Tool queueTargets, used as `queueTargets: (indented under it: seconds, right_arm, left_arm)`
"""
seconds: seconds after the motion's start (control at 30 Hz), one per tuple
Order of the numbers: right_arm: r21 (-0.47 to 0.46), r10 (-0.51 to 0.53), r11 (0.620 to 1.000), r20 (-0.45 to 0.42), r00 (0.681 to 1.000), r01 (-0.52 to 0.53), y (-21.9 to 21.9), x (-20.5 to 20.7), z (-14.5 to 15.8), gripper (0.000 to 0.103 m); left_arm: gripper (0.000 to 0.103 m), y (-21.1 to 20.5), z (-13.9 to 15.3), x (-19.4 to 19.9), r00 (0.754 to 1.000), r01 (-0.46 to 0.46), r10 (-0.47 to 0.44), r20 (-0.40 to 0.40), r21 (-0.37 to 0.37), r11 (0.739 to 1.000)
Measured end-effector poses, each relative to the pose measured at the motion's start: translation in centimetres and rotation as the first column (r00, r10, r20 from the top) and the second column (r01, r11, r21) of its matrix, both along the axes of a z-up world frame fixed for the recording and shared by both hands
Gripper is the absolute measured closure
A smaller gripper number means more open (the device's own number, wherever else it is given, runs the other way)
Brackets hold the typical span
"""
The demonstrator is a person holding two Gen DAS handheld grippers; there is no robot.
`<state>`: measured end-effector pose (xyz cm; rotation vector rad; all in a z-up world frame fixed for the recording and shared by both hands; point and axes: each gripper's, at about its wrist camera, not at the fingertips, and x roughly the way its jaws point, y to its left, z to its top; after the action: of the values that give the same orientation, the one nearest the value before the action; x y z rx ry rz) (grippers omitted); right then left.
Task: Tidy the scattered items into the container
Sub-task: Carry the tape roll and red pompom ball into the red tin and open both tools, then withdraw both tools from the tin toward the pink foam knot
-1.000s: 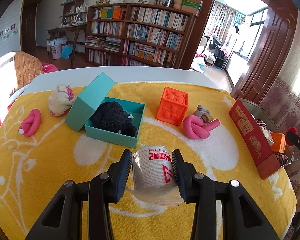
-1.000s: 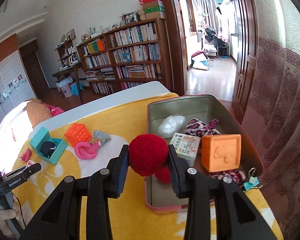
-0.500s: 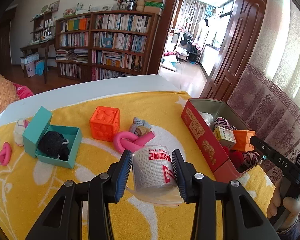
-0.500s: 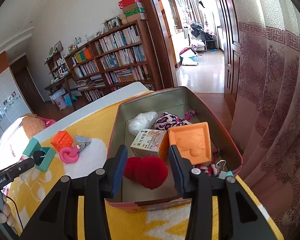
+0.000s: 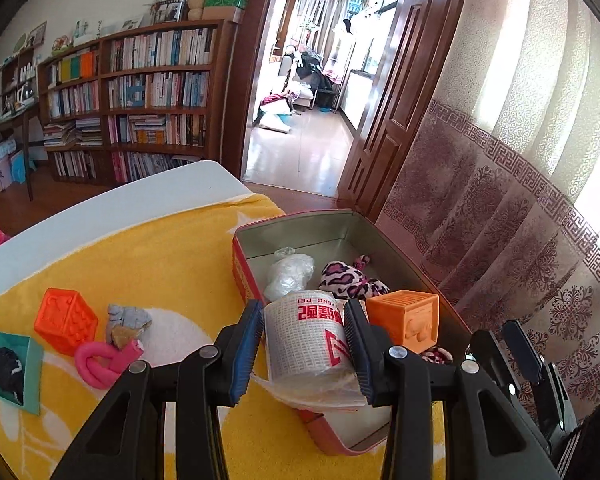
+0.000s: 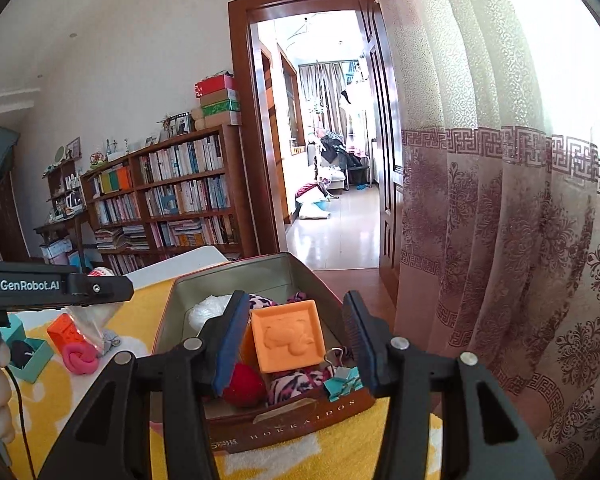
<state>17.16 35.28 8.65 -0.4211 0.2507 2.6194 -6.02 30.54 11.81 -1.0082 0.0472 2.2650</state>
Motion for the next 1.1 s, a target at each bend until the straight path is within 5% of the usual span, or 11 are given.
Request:
queueTargets:
  seconds: [0.27, 0.33, 0.4, 0.8, 1.1]
  right_arm:
    - [0.006, 0.008, 1.000, 0.011, 1.000, -0.009, 0.0, -0.5, -0.5, 0.042]
    - [-0.006, 0.009, 1.000, 0.016, 1.000, -0.009, 0.3, -0.5, -0.7, 0.040]
    - [-0.019, 0.004, 1.000, 0.015, 1.000, -0.004, 0.6, -0.4, -0.8, 0.037]
    - [-0.015, -0.001, 1.000, 0.026, 1.000, 0.001, 0.6, -0.5, -1.1, 0.028]
    - [0.009, -0.028, 1.000, 0.039, 0.999, 0.028, 0.4, -0.8, -0.9, 0.027]
  left_arm:
    - [0.059, 4.0, -1.7, -3.7, 0.999, -0.018, 0.019, 0.039, -0.037, 0.999]
    - [0.049, 4.1, -2.2, -4.1, 0.997, -0.020, 0.022, 0.069, -0.031, 0.999]
    - [0.026, 3.5, -2.4, -4.0, 0.997, -0.041, 0.042, 0.070, -0.020, 0.999]
    - [0.026, -4.5, -3.0, -2.6, 0.980, -0.170, 0.166, 0.107, 0.031, 0.985]
    - [0.026, -13.9, -3.4, -1.2, 0.948, -0.305, 0.298, 0.114, 0.052, 0.951]
